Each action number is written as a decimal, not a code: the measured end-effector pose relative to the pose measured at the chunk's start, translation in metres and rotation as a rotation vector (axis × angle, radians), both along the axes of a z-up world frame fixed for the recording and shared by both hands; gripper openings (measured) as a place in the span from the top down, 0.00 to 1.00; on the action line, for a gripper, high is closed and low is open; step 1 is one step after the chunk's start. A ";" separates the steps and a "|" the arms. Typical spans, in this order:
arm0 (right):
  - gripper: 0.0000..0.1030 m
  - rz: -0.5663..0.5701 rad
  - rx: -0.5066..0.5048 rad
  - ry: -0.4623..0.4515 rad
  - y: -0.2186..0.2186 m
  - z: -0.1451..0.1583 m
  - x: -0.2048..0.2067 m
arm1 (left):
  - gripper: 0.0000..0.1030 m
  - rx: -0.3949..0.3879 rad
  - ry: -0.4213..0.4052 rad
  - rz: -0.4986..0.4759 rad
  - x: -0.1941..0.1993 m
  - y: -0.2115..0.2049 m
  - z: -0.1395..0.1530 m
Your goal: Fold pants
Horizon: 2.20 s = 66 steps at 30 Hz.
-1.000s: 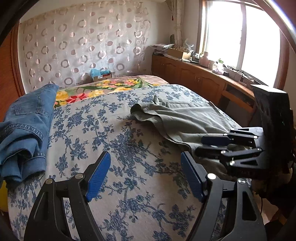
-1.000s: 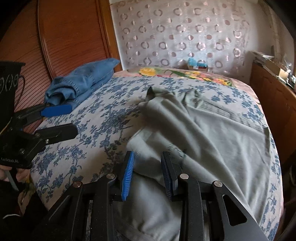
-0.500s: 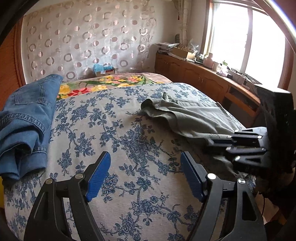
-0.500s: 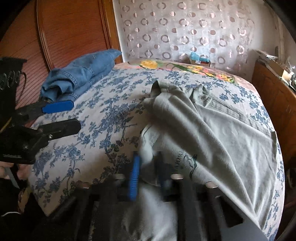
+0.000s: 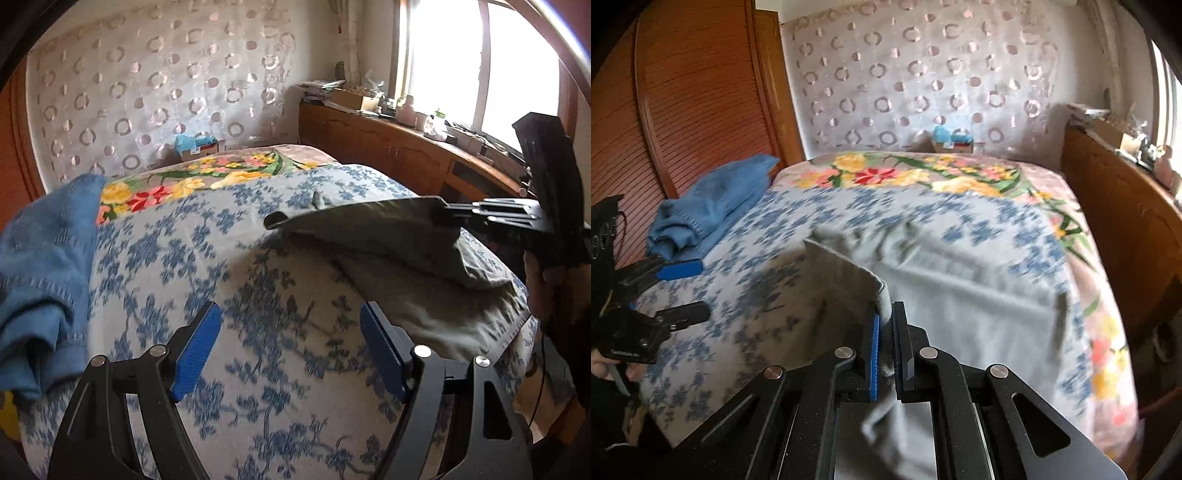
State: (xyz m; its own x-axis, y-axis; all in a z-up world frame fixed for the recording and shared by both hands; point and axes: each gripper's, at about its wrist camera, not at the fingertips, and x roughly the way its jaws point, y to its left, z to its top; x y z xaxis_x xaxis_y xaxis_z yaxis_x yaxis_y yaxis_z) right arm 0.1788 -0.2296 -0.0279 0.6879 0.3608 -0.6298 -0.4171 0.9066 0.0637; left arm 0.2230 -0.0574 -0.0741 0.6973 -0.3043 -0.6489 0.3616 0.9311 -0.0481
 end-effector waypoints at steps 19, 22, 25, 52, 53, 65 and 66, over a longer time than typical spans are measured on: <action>0.94 -0.090 -0.027 0.098 -0.054 -0.022 0.069 | 0.24 0.093 0.033 -0.128 0.070 -0.088 -0.003; 0.90 -0.133 -0.048 0.101 -0.062 -0.020 0.076 | 0.24 0.094 0.050 -0.143 0.076 -0.097 -0.010; 0.90 -0.178 -0.063 0.091 -0.068 -0.016 0.079 | 0.24 0.111 0.069 -0.150 0.080 -0.102 -0.019; 0.94 -0.132 -0.078 0.093 -0.070 -0.018 0.078 | 0.22 0.103 0.157 -0.142 0.090 -0.104 -0.039; 0.94 -0.140 -0.075 0.084 -0.072 -0.017 0.077 | 0.22 0.100 0.138 -0.137 0.088 -0.104 -0.037; 0.94 -0.197 -0.157 0.064 -0.064 -0.036 0.084 | 0.22 0.065 0.085 -0.120 0.084 -0.093 -0.021; 0.94 -0.196 -0.156 0.073 -0.063 -0.035 0.086 | 0.22 0.062 0.088 -0.117 0.084 -0.092 -0.021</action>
State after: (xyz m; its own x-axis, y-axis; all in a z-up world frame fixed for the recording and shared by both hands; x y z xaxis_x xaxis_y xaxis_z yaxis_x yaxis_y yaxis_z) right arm 0.2645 -0.2922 -0.0626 0.6855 0.1197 -0.7181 -0.2317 0.9710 -0.0593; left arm 0.3074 -0.1496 -0.0951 0.5993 -0.3378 -0.7257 0.4649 0.8849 -0.0280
